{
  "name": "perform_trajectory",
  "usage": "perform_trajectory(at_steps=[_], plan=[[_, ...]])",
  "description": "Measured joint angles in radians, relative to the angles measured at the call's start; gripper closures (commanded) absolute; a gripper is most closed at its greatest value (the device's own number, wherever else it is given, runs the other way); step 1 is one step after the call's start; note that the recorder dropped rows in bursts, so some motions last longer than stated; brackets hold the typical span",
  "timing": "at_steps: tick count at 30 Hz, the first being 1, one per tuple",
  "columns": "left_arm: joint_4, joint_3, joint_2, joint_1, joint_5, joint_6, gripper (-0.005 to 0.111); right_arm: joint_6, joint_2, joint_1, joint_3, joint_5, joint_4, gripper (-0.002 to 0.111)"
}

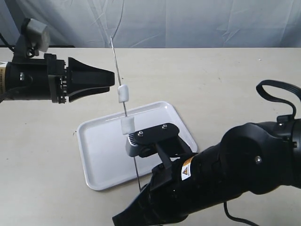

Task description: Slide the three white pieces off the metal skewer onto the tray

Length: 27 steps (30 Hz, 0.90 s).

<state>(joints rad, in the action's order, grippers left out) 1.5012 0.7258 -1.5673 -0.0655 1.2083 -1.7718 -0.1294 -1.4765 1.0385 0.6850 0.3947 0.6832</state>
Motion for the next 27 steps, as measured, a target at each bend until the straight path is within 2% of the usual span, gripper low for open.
perform_trajectory(at_steps=[2, 6, 16, 27], plan=[[0.017, 0.000, 0.000, 0.043, 0.002, -0.013, 0.053, 0.009, 0.000, 0.000, 0.000, -0.007, -0.011, 0.109], [0.053, 0.000, 0.001, 0.055, 0.002, -0.023, 0.053, 0.016, 0.000, 0.000, 0.000, -0.023, -0.015, 0.109], [0.045, 0.000, 0.004, -0.037, 0.002, -0.026, 0.053, 0.016, 0.000, 0.000, 0.000, -0.026, -0.019, 0.109], [-0.023, 0.000, 0.070, -0.051, 0.006, -0.026, 0.053, 0.017, 0.000, 0.000, 0.000, -0.029, 0.007, 0.109]])
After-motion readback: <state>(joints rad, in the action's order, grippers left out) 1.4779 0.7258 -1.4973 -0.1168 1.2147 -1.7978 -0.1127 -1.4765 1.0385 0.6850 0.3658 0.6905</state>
